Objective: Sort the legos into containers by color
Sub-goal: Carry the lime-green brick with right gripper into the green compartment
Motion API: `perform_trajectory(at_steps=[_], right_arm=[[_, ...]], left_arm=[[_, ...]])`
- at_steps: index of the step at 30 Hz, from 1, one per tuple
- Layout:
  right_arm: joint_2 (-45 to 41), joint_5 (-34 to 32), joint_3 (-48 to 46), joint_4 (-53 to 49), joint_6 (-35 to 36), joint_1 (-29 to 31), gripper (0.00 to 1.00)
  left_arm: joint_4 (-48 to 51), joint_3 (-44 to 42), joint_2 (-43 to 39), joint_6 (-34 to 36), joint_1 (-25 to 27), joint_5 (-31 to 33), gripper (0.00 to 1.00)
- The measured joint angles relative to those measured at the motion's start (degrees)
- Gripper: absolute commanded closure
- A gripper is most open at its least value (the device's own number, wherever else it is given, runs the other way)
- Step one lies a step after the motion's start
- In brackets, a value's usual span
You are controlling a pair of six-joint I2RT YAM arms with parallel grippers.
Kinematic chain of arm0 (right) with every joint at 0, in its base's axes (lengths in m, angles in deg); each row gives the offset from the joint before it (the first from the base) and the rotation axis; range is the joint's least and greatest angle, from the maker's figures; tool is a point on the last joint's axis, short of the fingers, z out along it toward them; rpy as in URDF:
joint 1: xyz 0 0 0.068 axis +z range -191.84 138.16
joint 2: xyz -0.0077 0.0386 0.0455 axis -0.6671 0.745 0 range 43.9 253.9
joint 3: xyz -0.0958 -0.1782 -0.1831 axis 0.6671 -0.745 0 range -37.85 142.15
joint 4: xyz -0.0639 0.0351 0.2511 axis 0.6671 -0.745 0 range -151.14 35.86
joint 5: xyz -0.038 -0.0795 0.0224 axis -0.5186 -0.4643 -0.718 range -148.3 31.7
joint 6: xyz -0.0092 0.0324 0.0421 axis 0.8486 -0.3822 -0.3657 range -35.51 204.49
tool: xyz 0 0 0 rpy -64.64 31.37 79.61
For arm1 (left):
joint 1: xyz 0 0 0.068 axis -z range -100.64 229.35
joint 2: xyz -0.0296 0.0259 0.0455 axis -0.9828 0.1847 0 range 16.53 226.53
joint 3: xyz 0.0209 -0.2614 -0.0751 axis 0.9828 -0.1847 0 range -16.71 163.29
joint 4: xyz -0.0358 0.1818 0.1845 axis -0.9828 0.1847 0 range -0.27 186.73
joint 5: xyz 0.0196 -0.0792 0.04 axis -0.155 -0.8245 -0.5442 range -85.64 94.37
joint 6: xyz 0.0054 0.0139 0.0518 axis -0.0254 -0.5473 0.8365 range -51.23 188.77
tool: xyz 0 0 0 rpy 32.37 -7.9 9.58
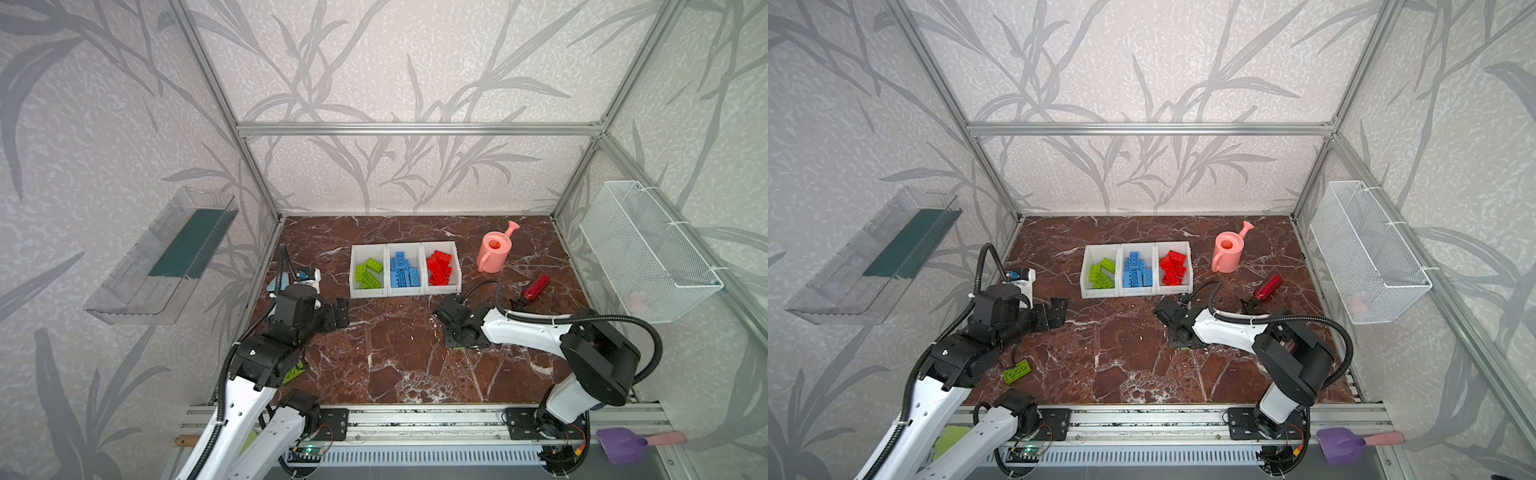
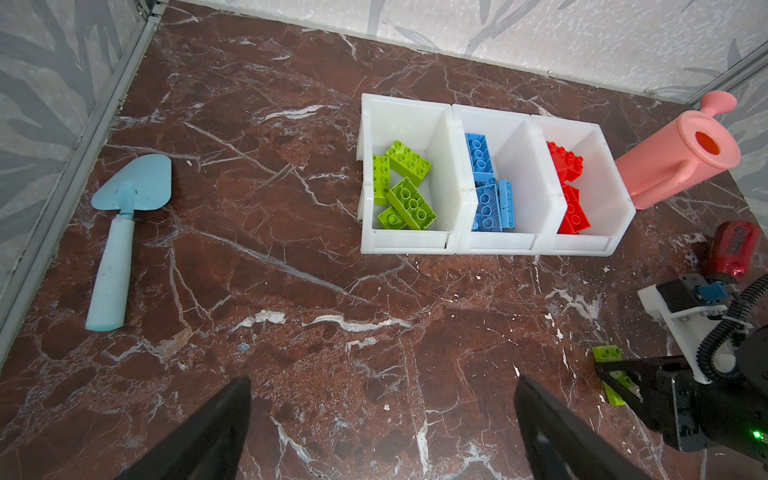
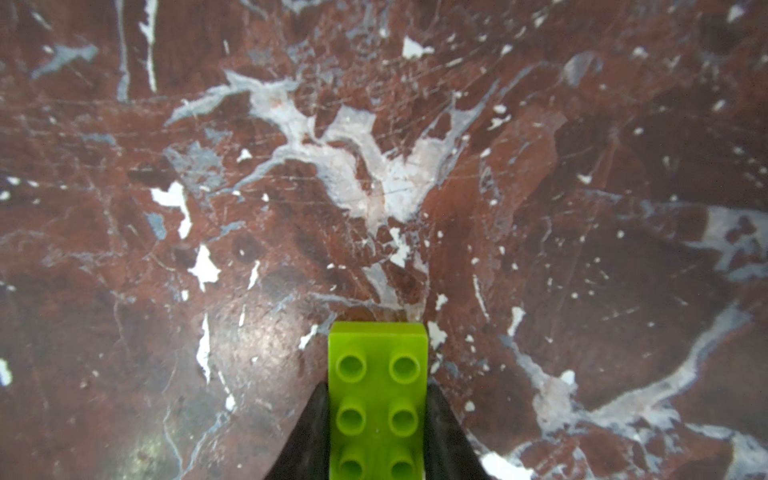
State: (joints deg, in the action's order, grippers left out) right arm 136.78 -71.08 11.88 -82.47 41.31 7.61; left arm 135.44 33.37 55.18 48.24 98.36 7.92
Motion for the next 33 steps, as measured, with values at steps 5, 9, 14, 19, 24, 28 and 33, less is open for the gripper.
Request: perform_trajectory(at_steps=[5, 9, 14, 19, 24, 28, 33], right_arm=[[-1.38, 2.4, 5.84, -1.55, 6.14, 0.0, 0.9], [-2.4, 5.49, 12.35, -0.22, 11.28, 0.02, 0.9], [-1.99, 9.92, 20.04, 3.58, 16.76, -0.13, 0.91], [4.39, 13.42, 32.15, 4.92, 19.69, -1.03, 0.91], [14.03, 16.48, 42.91, 5.31, 21.05, -2.32, 0.91], [22.27, 18.99, 51.84, 4.2, 21.42, -3.37, 0.91], [31.69, 21.03, 63.91, 2.14, 21.59, -4.61, 0.9]], left_arm=[[0.0, -0.07, -2.36, -0.02, 0.0, 2.58, 0.01], [-0.09, -0.76, -5.53, -0.24, 0.0, 5.11, 0.01], [-0.28, -1.55, -9.46, -0.87, 0.0, 9.77, 0.01], [-0.57, -2.45, -11.65, -1.11, 0.0, 14.45, 0.01], [-1.31, -3.82, -13.07, -1.62, 0.0, 16.44, 0.01], [-1.42, -3.85, -12.92, -2.21, 0.0, 17.18, 0.01], [-0.85, -3.61, -9.29, -2.32, 0.0, 17.88, 0.01]])
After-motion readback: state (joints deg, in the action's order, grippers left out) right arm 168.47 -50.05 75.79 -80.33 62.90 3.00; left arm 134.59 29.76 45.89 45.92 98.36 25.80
